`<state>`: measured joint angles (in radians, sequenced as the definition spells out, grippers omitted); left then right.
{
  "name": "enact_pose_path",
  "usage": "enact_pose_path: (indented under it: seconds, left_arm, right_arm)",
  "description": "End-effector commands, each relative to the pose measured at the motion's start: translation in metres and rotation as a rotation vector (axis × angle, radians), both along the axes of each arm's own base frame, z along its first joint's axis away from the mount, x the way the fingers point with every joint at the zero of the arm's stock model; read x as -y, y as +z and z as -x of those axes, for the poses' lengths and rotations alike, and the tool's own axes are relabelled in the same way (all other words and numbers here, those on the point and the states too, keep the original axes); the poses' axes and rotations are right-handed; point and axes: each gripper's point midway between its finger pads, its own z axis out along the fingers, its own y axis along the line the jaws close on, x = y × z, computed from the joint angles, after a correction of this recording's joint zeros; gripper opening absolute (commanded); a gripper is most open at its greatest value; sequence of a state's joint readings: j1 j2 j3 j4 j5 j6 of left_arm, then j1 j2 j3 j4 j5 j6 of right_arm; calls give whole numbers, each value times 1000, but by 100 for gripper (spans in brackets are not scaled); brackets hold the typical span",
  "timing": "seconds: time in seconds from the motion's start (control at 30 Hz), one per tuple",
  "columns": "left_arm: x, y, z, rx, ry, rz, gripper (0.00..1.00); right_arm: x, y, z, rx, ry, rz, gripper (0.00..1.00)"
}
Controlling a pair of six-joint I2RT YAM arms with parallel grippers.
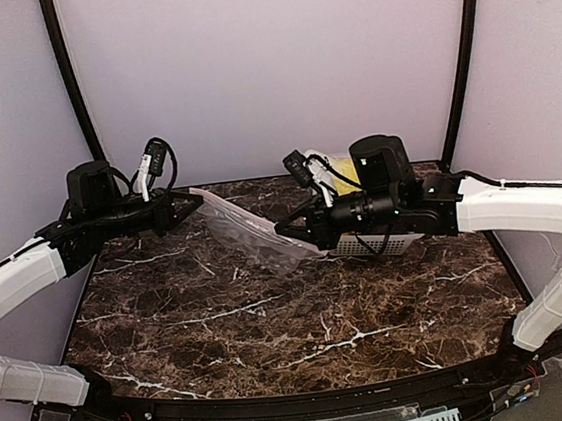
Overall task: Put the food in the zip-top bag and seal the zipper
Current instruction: Unzip the zipper from the zipper food storage bag.
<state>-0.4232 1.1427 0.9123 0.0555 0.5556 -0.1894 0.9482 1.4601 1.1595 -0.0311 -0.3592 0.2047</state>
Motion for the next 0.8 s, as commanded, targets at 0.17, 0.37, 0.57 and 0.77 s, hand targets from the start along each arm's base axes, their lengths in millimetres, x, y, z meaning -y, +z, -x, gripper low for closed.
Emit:
enact_pose_path:
  seconds: [0.17,0.37,0.57,0.77]
  left_arm:
    - [-32,16,-21,63,164,13,1]
    - [-38,17,-24,67,184,15,1]
    - [-43,17,-27,65,204,17,1]
    - [-49,18,-30,66,229,17,1]
  right_arm:
    - [18,-21,11,-72,-5,72,0]
    - [20,-22,11,-73,-11,73,0]
    - [23,-23,11,-75,-17,74,0]
    - [25,-24,10,-76,-23,76,0]
